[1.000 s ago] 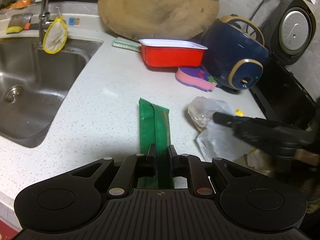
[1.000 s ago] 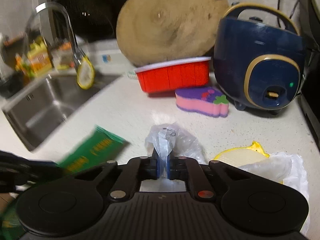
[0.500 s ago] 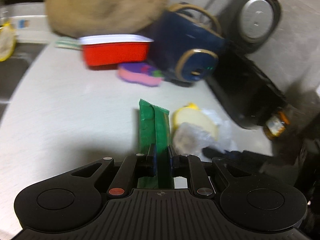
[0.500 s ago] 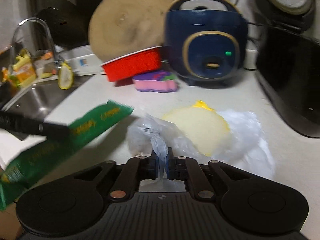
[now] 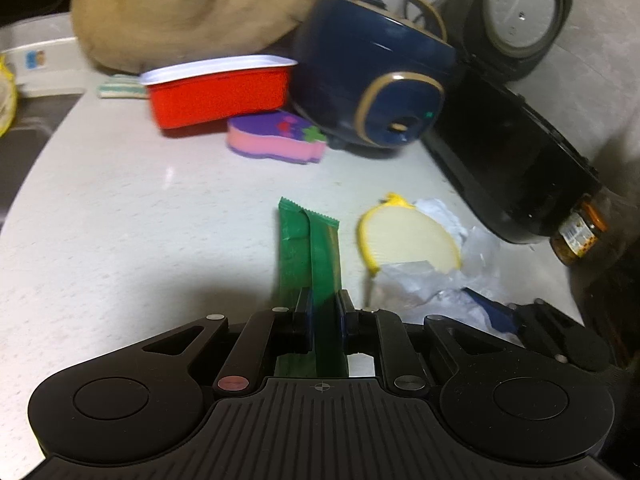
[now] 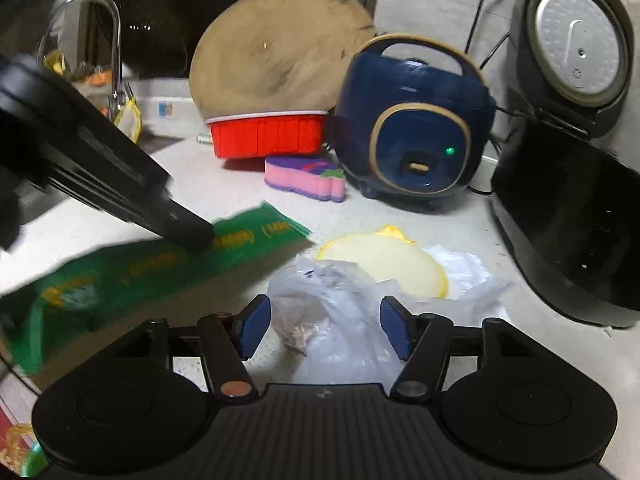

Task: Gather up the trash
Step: 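Lift the plastic bag with the right tool while the left tool holds the green strip, then lower both tools into the teal bin and open them to drop strip and bag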

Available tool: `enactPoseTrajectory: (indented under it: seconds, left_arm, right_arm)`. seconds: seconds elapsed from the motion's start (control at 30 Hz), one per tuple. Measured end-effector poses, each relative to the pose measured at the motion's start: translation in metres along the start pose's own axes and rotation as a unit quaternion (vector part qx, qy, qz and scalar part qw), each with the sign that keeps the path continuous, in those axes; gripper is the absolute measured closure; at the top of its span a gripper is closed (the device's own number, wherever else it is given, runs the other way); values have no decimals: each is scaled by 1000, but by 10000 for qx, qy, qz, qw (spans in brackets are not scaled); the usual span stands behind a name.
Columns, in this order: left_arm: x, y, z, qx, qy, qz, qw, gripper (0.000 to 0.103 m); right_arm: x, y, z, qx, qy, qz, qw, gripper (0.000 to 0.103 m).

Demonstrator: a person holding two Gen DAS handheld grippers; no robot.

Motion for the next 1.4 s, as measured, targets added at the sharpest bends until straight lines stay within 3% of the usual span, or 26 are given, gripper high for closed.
enactPoseTrajectory:
  seconds: [0.23,0.27,0.3,0.47,0.7,0.83,0.97,1.17,1.4]
  left_arm:
    - [30,33,-11,-285,337,133,9989,88]
    - [35,38,-14,-315,370,153,9987,88]
    - [41,45,-17,-347,409,160,9984,88]
    - [69,82,-33,-591,608,73,9964,88]
    - [117,153,-66,-974,661,-128,9930,88]
    - [145,183,-93,-981,731,-311,9920,88]
    - [171,198,-128,-741,801,-479,9929,88]
    - [194,204,-180,-74,617,-784,9950,88]
    - [206,161,-249,1233,450,-912,9871,92]
  right_arm:
    - [-8,-35,0,427,-547,-205,9974,35]
    - [-9,-35,0,428,-569,-187,9973,44]
    - [-9,-33,-1,422,-631,-149,9970,63]
    - [-9,-13,6,392,-987,39,9943,87]
    - [30,53,36,-202,-1042,147,9942,89]
    - [75,82,37,-212,-870,315,9955,89]
    - [130,103,26,-122,-611,493,9968,89]
    - [191,117,-9,302,-556,631,9960,89]
    - [224,105,-72,1212,-565,677,9887,89]
Point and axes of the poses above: each gripper's, at about its wrist camera, not at the fingertips, and y roughly against the way its jaws point, x to its left, z to its top, the point moved 4 cm from there along -y, roughly the way its jaws point, and after that the axes turned 2 degrees about y, right-handed, at the moved point
